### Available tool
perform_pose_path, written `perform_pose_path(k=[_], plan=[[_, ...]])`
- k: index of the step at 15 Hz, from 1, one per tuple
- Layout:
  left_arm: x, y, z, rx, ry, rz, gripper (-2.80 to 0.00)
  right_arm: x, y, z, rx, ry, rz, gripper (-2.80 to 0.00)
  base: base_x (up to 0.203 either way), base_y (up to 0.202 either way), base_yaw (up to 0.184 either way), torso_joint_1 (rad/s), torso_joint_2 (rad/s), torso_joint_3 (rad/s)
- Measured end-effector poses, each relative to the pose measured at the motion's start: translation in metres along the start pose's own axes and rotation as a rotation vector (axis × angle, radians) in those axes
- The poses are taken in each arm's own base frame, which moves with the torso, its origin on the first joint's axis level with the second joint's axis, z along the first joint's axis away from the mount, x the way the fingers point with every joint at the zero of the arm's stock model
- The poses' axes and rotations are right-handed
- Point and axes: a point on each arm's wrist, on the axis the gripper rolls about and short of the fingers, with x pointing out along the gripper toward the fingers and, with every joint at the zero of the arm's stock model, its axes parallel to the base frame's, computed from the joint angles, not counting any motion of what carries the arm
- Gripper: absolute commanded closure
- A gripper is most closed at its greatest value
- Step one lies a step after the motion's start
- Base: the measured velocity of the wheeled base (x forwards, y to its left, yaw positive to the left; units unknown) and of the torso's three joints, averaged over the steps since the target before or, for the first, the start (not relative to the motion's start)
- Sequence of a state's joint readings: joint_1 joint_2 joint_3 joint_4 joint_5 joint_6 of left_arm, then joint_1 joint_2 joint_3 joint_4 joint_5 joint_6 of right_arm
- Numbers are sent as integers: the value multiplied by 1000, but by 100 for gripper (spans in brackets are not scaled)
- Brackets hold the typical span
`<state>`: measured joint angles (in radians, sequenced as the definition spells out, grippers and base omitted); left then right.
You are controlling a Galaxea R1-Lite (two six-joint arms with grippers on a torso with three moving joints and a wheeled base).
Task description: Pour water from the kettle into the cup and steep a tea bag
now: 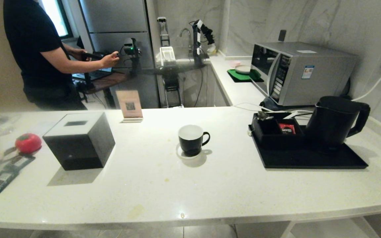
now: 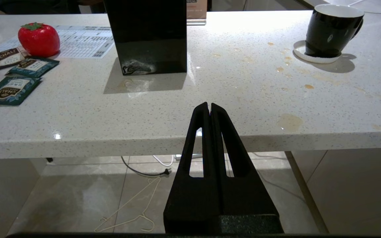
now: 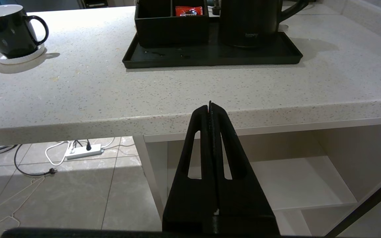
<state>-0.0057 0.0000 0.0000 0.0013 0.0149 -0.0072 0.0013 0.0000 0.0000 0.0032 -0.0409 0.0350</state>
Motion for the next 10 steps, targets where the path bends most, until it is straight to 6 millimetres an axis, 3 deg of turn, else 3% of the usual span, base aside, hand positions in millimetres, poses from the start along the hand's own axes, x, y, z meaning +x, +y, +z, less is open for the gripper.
perform_pose_path(k=[10], plan=[[0,0,0,0,0,0,0,0,0,0,-10,0,3,0,0,0,0,0,0,0]])
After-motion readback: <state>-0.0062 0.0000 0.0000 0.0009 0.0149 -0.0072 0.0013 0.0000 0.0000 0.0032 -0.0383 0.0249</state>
